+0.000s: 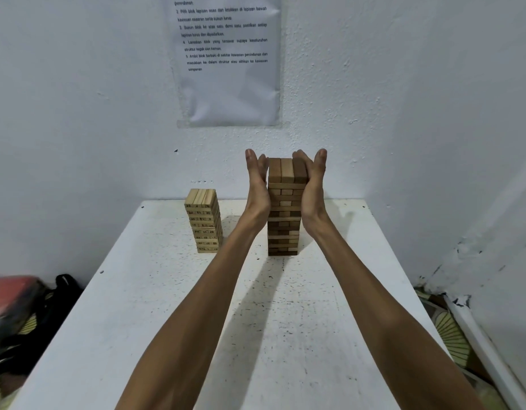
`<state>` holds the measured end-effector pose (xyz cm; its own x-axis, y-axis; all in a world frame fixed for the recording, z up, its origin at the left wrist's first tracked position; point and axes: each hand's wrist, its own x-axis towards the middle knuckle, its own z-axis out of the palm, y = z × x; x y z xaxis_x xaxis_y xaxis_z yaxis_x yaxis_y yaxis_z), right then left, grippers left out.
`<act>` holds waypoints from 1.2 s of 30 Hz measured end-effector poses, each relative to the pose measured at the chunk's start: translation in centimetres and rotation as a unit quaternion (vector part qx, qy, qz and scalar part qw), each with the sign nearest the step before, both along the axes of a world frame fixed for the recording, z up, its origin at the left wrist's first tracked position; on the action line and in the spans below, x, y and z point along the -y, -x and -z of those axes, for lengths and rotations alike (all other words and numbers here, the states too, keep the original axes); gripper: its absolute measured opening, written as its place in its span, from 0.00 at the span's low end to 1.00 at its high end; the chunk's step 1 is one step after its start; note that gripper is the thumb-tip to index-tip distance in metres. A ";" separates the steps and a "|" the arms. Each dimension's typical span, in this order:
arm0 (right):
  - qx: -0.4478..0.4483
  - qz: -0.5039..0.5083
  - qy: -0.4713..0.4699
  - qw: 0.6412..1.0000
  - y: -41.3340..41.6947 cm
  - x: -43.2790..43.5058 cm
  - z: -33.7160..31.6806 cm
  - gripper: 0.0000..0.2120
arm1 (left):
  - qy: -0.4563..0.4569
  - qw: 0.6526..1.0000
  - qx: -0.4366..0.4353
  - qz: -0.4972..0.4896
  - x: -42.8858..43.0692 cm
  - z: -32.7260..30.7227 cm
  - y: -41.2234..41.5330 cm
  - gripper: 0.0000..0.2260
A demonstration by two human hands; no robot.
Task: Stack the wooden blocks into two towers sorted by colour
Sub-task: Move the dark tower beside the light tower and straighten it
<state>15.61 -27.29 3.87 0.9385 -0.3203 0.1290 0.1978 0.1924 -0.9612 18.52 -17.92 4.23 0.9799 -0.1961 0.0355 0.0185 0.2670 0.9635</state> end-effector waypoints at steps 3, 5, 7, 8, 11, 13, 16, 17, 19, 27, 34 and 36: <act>-0.002 -0.002 -0.004 1.000 -0.2 -0.1 0.0 0.38 | 0.005 1.000 -0.004 0.000 0.3 -0.1 0.2 0.39; -0.002 -0.004 -0.012 1.000 -0.2 -0.2 0.1 0.40 | 0.009 1.000 -0.001 -0.004 0.5 0.0 0.2 0.39; -0.002 -0.006 -0.017 1.000 -0.2 -0.2 0.0 0.43 | 0.015 1.000 -0.002 -0.010 0.8 -0.2 0.4 0.40; 0.000 -0.008 -0.022 1.000 -0.3 -0.2 0.1 0.43 | 0.014 1.000 -0.005 -0.012 0.8 -0.3 0.5 0.41; 0.002 -0.013 -0.030 0.999 -0.4 -0.2 0.1 0.40 | 0.010 1.000 -0.004 -0.015 0.7 -0.2 0.6 0.40; 0.001 -0.012 -0.028 1.000 -0.4 -0.3 0.1 0.43 | 0.003 1.000 -0.006 -0.010 0.7 -0.1 0.6 0.39; -0.004 -0.009 -0.033 0.999 -0.3 -0.4 0.0 0.45 | 0.002 1.000 -0.012 -0.006 0.7 0.2 0.4 0.46; -0.004 -0.011 -0.034 0.999 -0.4 -0.4 0.0 0.45 | -0.012 1.000 -0.014 -0.007 0.7 0.0 0.6 0.46; -0.003 -0.016 -0.030 0.999 -0.3 -0.3 0.0 0.43 | -0.016 1.000 -0.001 -0.018 0.5 -0.3 0.7 0.40; -0.002 0.003 0.001 1.000 0.1 0.2 -1.0 0.49 | -0.008 1.000 0.002 -0.026 -0.1 -0.9 -0.1 0.38; -0.012 -0.011 0.031 0.999 -0.2 0.0 -2.0 0.55 | -0.023 1.000 0.009 -0.001 0.4 -2.4 0.3 0.37; -0.015 -0.011 0.038 0.999 -0.2 0.0 -1.9 0.54 | -0.028 1.000 0.011 0.001 0.5 -2.4 0.3 0.37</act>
<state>15.81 -27.28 5.76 0.9492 -0.2891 0.1239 0.1651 0.1230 -0.9786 18.22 -18.38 6.61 0.9785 -0.2011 0.0454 -0.0019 0.2117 0.9773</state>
